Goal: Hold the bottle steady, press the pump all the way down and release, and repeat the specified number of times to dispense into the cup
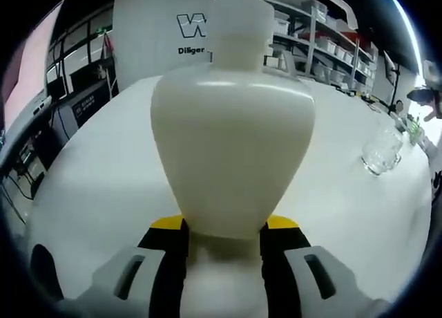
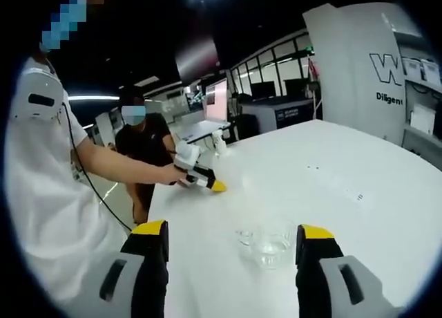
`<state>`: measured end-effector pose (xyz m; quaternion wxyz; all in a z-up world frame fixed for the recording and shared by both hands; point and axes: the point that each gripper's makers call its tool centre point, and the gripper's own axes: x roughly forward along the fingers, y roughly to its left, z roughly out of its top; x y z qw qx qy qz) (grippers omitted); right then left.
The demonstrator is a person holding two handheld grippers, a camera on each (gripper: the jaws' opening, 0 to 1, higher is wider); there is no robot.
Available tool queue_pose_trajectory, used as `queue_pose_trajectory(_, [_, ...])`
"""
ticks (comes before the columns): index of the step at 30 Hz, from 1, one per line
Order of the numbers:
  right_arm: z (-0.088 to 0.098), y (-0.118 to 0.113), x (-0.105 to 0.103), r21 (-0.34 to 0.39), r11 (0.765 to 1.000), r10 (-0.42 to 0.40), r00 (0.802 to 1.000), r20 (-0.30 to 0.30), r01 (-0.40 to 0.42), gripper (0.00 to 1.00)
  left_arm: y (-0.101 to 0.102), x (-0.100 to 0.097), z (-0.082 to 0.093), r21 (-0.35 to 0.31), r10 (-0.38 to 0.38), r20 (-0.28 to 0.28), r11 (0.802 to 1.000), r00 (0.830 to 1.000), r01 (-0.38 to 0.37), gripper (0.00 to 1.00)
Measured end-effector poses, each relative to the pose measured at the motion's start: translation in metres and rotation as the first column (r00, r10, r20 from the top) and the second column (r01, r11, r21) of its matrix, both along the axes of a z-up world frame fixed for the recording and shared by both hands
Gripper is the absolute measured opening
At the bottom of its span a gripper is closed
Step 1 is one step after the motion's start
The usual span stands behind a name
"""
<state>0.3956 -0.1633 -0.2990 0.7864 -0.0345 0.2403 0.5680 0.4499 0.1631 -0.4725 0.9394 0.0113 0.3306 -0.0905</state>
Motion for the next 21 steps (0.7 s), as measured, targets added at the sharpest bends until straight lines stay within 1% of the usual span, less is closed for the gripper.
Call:
queue_pose_trajectory(2, [0.000, -0.001, 0.000, 0.000, 1.000, -0.006, 1.000, -0.007, 0.006, 0.74, 0.000, 0.000, 0.001, -0.003, 0.001, -0.001, 1.000, 1.000, -0.001, 0.40])
queue_pose_trajectory(3, [0.001, -0.001, 0.002, 0.000, 1.000, -0.008, 1.000, 0.007, 0.008, 0.74, 0.000, 0.001, 0.003, -0.014, 0.005, 0.014, 1.000, 1.000, -0.005, 0.40])
queue_pose_trajectory(4, [0.001, -0.001, 0.001, -0.002, 1.000, -0.006, 1.000, 0.007, 0.006, 0.74, -0.001, 0.003, 0.005, -0.019, 0.007, 0.028, 1.000, 1.000, -0.007, 0.40])
queue_pose_trajectory(5, [0.001, -0.001, 0.001, 0.004, 1.000, -0.011, 1.000, -0.018, 0.011, 0.73, -0.002, 0.001, 0.002, -0.015, 0.005, 0.016, 1.000, 1.000, -0.004, 0.41])
queue_pose_trajectory(6, [0.001, -0.002, 0.002, 0.001, 1.000, -0.012, 1.000, -0.010, 0.012, 0.74, -0.002, 0.001, 0.001, -0.011, 0.002, 0.012, 1.000, 1.000, -0.002, 0.42])
queue_pose_trajectory(7, [0.000, -0.002, 0.001, -0.001, 1.000, -0.007, 1.000, -0.006, 0.007, 0.74, -0.003, -0.001, -0.003, 0.014, -0.015, -0.011, 1.000, 1.000, 0.015, 0.43])
queue_pose_trajectory(8, [0.000, -0.002, 0.001, -0.003, 1.000, -0.008, 1.000, -0.011, 0.008, 0.73, -0.003, 0.001, -0.001, 0.020, -0.017, 0.008, 1.000, 1.000, 0.017, 0.48])
queue_pose_trajectory(9, [0.001, -0.003, 0.003, -0.005, 1.000, -0.012, 1.000, 0.007, 0.012, 0.74, -0.003, 0.002, 0.000, 0.017, -0.012, 0.014, 1.000, 1.000, 0.012, 0.49])
queue_pose_trajectory(10, [0.002, -0.003, 0.002, 0.001, 1.000, -0.013, 1.000, 0.002, 0.013, 0.75, -0.007, 0.001, 0.000, -0.026, -0.007, 0.002, 1.000, 1.000, 0.007, 0.51])
queue_pose_trajectory(11, [0.003, -0.003, 0.003, 0.006, 1.000, -0.018, 1.000, -0.004, 0.018, 0.74, -0.004, 0.004, 0.003, -0.011, -0.009, 0.026, 1.000, 1.000, 0.010, 0.55])
queue_pose_trajectory(12, [0.003, -0.004, 0.004, 0.003, 1.000, -0.016, 1.000, 0.008, 0.016, 0.74, -0.005, 0.007, 0.007, -0.016, -0.014, 0.055, 1.000, 0.998, 0.015, 0.57])
queue_pose_trajectory(13, [0.003, -0.004, 0.004, 0.005, 1.000, -0.016, 1.000, 0.010, 0.016, 0.75, -0.005, 0.006, 0.006, -0.027, -0.009, 0.042, 1.000, 0.999, 0.011, 0.59])
queue_pose_trajectory(14, [0.002, -0.005, 0.003, 0.001, 1.000, -0.025, 1.000, -0.013, 0.025, 0.74, -0.004, 0.006, 0.007, -0.033, -0.002, 0.043, 0.999, 0.999, 0.004, 0.63])
queue_pose_trajectory(15, [0.003, -0.005, 0.004, 0.000, 1.000, -0.018, 1.000, 0.010, 0.018, 0.75, -0.003, 0.007, 0.009, -0.027, -0.005, 0.060, 1.000, 0.998, 0.006, 0.64])
queue_pose_trajectory(16, [0.005, -0.004, 0.004, 0.016, 1.000, -0.016, 1.000, 0.019, 0.016, 0.76, -0.001, 0.007, 0.012, -0.030, 0.005, 0.071, 1.000, 0.997, -0.003, 0.67])
queue_pose_trajectory(17, [0.005, -0.005, 0.005, 0.011, 1.000, -0.024, 1.000, 0.019, 0.024, 0.76, 0.000, 0.010, 0.015, -0.024, 0.004, 0.097, 1.000, 0.995, -0.001, 0.71])
queue_pose_trajectory(18, [0.005, -0.006, 0.008, 0.006, 1.000, -0.028, 0.999, 0.036, 0.028, 0.79, 0.001, 0.010, 0.017, -0.020, 0.003, 0.109, 1.000, 0.994, -0.001, 0.75])
queue_pose_trajectory(20, [0.008, -0.005, 0.007, 0.027, 0.999, -0.030, 0.999, 0.034, 0.029, 0.79, 0.000, 0.011, 0.020, -0.053, 0.014, 0.124, 0.999, 0.992, -0.007, 0.84])
queue_pose_trajectory(21, [0.008, -0.007, 0.011, 0.015, 0.999, -0.036, 0.997, 0.064, 0.035, 0.81, 0.006, 0.016, 0.026, -0.011, 0.013, 0.172, 1.000, 0.985, -0.011, 0.90])
